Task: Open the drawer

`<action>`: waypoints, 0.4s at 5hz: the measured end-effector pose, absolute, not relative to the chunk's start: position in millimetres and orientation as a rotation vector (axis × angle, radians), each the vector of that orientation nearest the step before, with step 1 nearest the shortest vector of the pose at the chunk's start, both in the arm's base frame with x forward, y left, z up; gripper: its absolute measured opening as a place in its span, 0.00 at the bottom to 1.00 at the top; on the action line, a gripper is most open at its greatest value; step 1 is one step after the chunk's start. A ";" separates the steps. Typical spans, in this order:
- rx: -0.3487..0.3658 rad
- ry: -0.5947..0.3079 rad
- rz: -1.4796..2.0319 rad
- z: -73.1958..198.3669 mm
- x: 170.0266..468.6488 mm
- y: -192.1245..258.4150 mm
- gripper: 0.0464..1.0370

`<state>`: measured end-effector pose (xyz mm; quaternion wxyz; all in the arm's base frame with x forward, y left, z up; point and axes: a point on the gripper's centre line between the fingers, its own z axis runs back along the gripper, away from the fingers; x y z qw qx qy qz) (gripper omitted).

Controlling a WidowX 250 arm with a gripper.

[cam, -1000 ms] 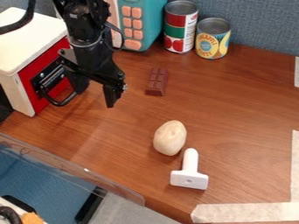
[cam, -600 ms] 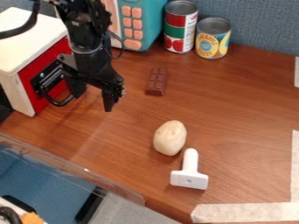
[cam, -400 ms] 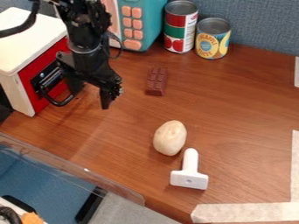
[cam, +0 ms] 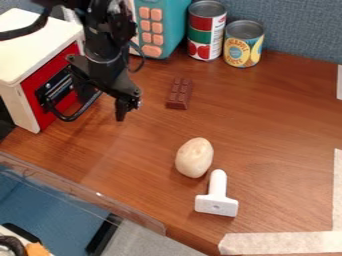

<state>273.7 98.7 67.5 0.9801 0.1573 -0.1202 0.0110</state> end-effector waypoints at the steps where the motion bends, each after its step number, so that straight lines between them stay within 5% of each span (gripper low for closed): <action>1: 0.321 -0.224 0.005 57.6 275.1 101.5 0.96; 2: 0.338 -0.214 0.014 51.4 279.8 111.9 0.96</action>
